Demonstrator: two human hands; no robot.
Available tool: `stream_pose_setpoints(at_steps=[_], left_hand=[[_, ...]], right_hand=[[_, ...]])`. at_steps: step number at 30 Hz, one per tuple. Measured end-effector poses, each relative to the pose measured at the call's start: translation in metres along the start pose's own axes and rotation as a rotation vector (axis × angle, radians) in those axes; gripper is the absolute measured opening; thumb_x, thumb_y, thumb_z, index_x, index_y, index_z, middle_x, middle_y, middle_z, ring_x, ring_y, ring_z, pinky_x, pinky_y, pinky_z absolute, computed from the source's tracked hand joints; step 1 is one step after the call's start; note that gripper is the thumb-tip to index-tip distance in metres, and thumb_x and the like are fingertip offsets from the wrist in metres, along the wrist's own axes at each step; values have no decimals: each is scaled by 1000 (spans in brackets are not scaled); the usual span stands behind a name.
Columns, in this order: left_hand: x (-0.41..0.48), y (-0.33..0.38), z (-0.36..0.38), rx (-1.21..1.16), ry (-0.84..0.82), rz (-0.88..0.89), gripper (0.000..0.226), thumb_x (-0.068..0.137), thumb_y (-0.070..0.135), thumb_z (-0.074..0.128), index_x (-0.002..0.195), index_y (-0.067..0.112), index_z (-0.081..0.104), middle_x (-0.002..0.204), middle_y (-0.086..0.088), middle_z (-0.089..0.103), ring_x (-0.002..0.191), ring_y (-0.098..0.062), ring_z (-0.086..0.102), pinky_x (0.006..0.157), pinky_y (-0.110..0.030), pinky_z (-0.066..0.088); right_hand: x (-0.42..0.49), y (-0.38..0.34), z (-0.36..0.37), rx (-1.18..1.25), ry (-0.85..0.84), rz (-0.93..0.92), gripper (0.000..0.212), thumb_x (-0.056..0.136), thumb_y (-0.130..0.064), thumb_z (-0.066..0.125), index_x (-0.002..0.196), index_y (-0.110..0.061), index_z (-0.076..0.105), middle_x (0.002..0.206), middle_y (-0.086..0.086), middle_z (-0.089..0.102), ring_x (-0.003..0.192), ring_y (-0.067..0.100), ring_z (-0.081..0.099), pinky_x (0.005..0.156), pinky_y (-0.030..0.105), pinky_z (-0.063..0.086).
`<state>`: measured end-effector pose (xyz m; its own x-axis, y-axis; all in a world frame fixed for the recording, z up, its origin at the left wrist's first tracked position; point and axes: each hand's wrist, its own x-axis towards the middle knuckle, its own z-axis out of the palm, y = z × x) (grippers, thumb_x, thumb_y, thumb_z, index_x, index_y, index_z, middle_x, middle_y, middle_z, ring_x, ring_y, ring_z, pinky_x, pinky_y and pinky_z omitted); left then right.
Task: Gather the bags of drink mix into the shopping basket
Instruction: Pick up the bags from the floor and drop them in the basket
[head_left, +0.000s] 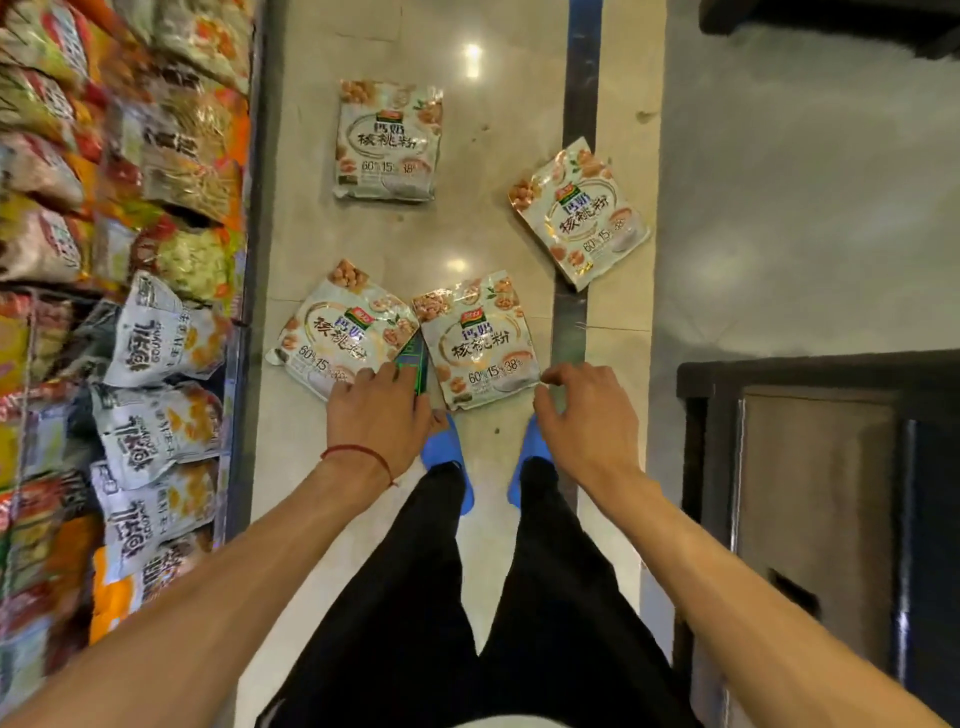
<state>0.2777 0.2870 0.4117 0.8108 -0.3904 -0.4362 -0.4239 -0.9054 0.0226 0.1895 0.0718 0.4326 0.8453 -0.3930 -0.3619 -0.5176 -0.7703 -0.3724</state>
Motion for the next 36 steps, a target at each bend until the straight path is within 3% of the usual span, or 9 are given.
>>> stream_pose_setpoints(at_steps=[5, 12, 15, 21, 25, 31, 33, 36], left_hand=[[38, 15, 44, -33, -67, -94, 48, 96, 45, 34, 113, 12, 65, 104, -12, 66, 96, -35, 62, 73, -40, 43], [97, 38, 133, -134, -200, -245, 37, 98, 39, 46, 120, 12, 58, 121, -12, 62, 111, -36, 58, 87, -43, 45], [115, 47, 174, -167, -260, -280, 35, 100, 39, 46, 119, 12, 58, 120, -13, 62, 111, -37, 58, 85, -43, 45], [160, 51, 262, -228, -349, -299, 33, 101, 41, 43, 115, 14, 56, 114, -10, 61, 105, -34, 58, 81, -42, 44], [201, 46, 329, -265, -399, -311, 44, 101, 44, 43, 131, 12, 50, 128, -12, 57, 116, -36, 55, 90, -46, 45], [267, 36, 448, -547, -343, -515, 60, 98, 53, 46, 133, 4, 47, 135, -19, 51, 122, -40, 50, 97, -49, 44], [285, 36, 482, -691, -284, -580, 61, 95, 52, 52, 128, 1, 49, 132, -21, 51, 122, -40, 49, 100, -48, 43], [307, 38, 521, -931, -204, -731, 73, 81, 64, 61, 121, 2, 54, 121, -16, 60, 112, -31, 58, 98, -46, 49]], right_hand=[[59, 35, 35, -86, -140, -77, 28, 100, -33, 57, 116, -15, 71, 114, 8, 71, 110, 30, 58, 85, 40, 46], [126, 95, 103, -145, -357, -115, 31, 101, -31, 55, 123, -13, 68, 122, 10, 68, 117, 32, 55, 92, 42, 46], [153, 117, 138, -151, -427, -96, 32, 101, -29, 56, 127, -12, 64, 126, 11, 65, 121, 33, 54, 95, 43, 46], [205, 159, 218, -139, -440, -14, 39, 100, -28, 57, 135, -11, 61, 131, 13, 63, 125, 33, 53, 95, 41, 47], [242, 190, 284, -33, -441, 94, 46, 102, -29, 57, 144, -11, 55, 142, 14, 58, 133, 32, 50, 102, 38, 43], [291, 232, 388, 165, -345, 325, 47, 101, -32, 59, 138, -3, 56, 136, 15, 58, 126, 29, 53, 100, 33, 40], [305, 242, 418, 224, -310, 387, 50, 100, -40, 59, 135, -5, 57, 128, 10, 57, 119, 24, 55, 99, 31, 42], [325, 271, 468, 314, -264, 433, 65, 86, -67, 53, 125, -15, 59, 123, 11, 64, 114, 28, 64, 100, 48, 54]])
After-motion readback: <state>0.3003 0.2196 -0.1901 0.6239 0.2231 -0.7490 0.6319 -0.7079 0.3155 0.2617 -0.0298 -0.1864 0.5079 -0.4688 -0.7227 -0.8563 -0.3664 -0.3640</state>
